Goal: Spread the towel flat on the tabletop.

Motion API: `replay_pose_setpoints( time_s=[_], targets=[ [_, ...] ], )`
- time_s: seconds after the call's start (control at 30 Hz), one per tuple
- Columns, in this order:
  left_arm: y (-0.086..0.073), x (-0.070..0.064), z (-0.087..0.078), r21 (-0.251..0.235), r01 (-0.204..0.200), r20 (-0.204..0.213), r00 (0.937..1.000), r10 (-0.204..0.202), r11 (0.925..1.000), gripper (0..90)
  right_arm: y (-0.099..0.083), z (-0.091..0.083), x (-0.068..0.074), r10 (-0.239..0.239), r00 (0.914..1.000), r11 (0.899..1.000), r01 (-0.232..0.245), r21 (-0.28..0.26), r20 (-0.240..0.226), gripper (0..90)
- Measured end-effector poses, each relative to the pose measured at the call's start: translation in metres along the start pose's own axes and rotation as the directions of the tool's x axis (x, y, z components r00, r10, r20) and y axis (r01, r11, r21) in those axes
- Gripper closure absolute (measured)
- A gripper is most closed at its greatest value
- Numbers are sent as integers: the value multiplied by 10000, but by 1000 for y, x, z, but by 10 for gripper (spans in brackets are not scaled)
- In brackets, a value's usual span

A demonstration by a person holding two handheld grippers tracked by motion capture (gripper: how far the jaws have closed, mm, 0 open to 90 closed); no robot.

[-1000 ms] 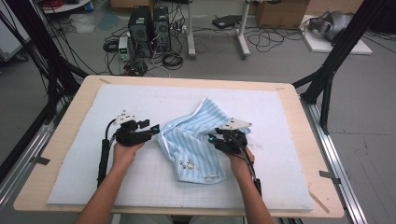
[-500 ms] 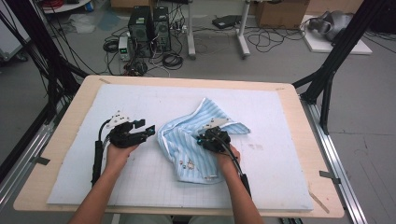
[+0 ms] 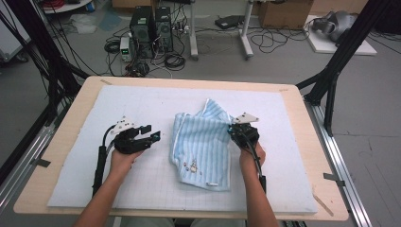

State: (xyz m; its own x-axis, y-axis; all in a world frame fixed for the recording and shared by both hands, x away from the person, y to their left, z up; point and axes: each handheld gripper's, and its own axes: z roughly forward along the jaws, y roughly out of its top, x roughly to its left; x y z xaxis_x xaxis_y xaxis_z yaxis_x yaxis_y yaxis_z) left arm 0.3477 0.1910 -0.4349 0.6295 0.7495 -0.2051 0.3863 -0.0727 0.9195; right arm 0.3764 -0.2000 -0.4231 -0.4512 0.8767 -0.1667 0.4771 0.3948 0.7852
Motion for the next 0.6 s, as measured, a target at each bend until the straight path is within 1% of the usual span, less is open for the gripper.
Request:
replay_pose_setpoints(
  time_s=[0.1,0.17,0.2,0.23,0.27,0.33,0.37,0.4,0.43,0.47,0.5,0.57,0.6],
  targets=[
    [-1,-4,2,94,-44,192,9998,42,9999,457,-2,-1,-9,207,9989,9998,-210,63,428,861],
    [-1,-8,4,102,-104,369,9993,100,9999,457,-3,-1,-14,476,9968,9988,-479,31,635,859],
    [-2,-10,5,86,-152,496,9987,148,9998,457,-4,0,-16,641,9963,9979,-645,47,573,852],
    [-2,-11,5,72,-191,590,9981,187,9998,457,-5,0,-17,632,9966,9980,-636,58,536,840],
    [-2,-13,6,55,-194,702,9974,190,9998,459,-6,-1,-16,612,9969,9981,-614,28,486,810],
    [-2,-17,7,9,-318,1042,9941,315,9995,475,-6,-4,-15,639,9975,9977,-632,-230,316,745],
    [-2,-20,8,0,-356,1240,9917,353,9994,489,-7,-7,-15,719,9973,9966,-712,-413,160,707],
    [-2,-23,9,-11,-411,1361,9898,409,9992,501,-7,-9,-14,789,9969,9955,-785,-529,41,686],
    [-2,-27,11,-1,-479,1549,9868,473,9989,514,-8,-12,-14,739,9973,9954,-737,-605,14,673],
    [-2,-32,14,82,-640,1773,9822,615,9979,528,-8,-15,-14,726,9973,9946,-729,-738,-63,665],
    [-2,-37,17,122,-770,1901,9790,733,9970,537,-10,-18,-14,715,9972,9932,-731,-906,-207,652],
    [-3,-45,23,276,-1005,2024,9749,929,9946,539,-12,-23,-12,676,9973,9925,-700,-1001,-275,646],
    [-4,-49,27,347,-1108,2035,9738,1015,9932,535,-15,-26,-12,687,9969,9916,-724,-1075,-378,638]
  ],
)
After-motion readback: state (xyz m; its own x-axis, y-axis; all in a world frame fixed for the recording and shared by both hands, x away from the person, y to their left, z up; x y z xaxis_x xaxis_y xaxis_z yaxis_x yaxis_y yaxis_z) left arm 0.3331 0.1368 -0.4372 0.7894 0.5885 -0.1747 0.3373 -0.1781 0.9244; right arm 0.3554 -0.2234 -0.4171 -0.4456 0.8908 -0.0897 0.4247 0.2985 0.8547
